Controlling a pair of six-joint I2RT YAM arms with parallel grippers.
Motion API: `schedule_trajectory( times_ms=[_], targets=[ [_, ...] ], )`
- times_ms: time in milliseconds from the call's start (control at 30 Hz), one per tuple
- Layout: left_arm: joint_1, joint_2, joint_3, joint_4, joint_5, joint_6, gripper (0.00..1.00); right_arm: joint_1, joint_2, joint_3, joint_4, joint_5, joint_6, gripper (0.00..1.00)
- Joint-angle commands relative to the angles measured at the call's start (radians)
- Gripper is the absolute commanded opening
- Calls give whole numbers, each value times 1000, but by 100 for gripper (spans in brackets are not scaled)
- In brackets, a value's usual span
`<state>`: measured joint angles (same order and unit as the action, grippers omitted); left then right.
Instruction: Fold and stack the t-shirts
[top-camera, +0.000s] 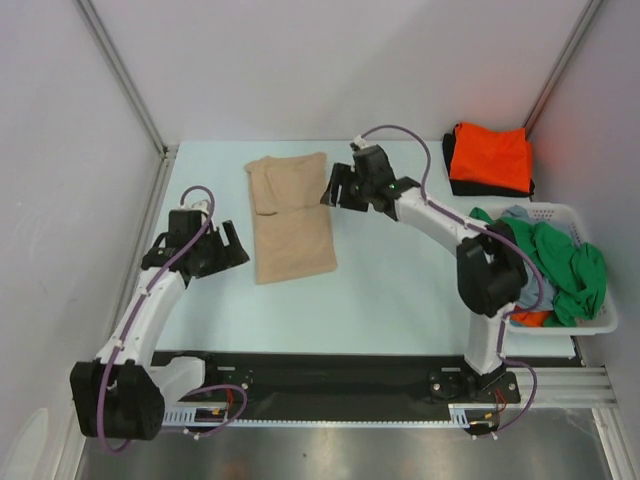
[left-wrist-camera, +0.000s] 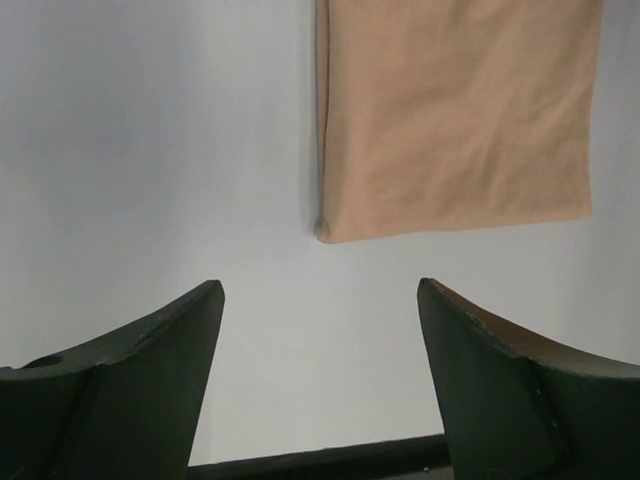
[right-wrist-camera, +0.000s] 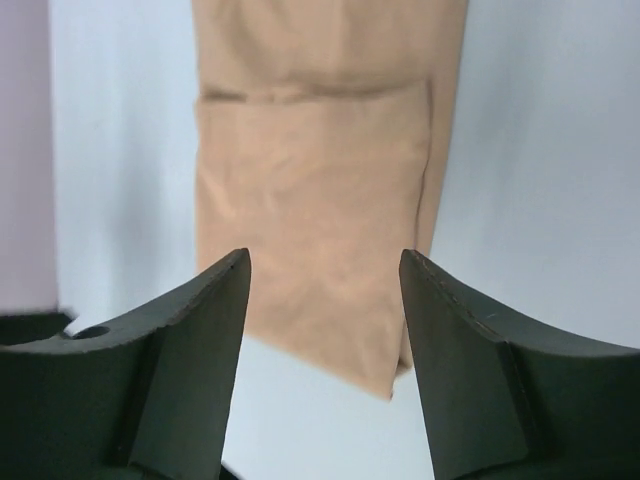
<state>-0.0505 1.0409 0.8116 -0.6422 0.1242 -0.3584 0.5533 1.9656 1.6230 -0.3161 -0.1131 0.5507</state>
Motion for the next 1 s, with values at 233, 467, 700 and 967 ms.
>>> schedule_trajectory(
  times_ms=[233, 467, 700, 967],
  targets=[
    [-57, 51, -115, 171, 141, -160, 83, 26, -159, -590, 396, -284, 186, 59],
    [-60, 13, -218, 233, 75, -260, 83, 42, -94, -689, 531, -344, 248, 58],
    [-60, 13, -302, 317, 32, -306, 81, 36, -45, -690, 565, -344, 247, 40],
    [-60, 91, -354, 469, 32, -361, 79, -24, -53, -719, 569, -370, 232, 12]
  ],
)
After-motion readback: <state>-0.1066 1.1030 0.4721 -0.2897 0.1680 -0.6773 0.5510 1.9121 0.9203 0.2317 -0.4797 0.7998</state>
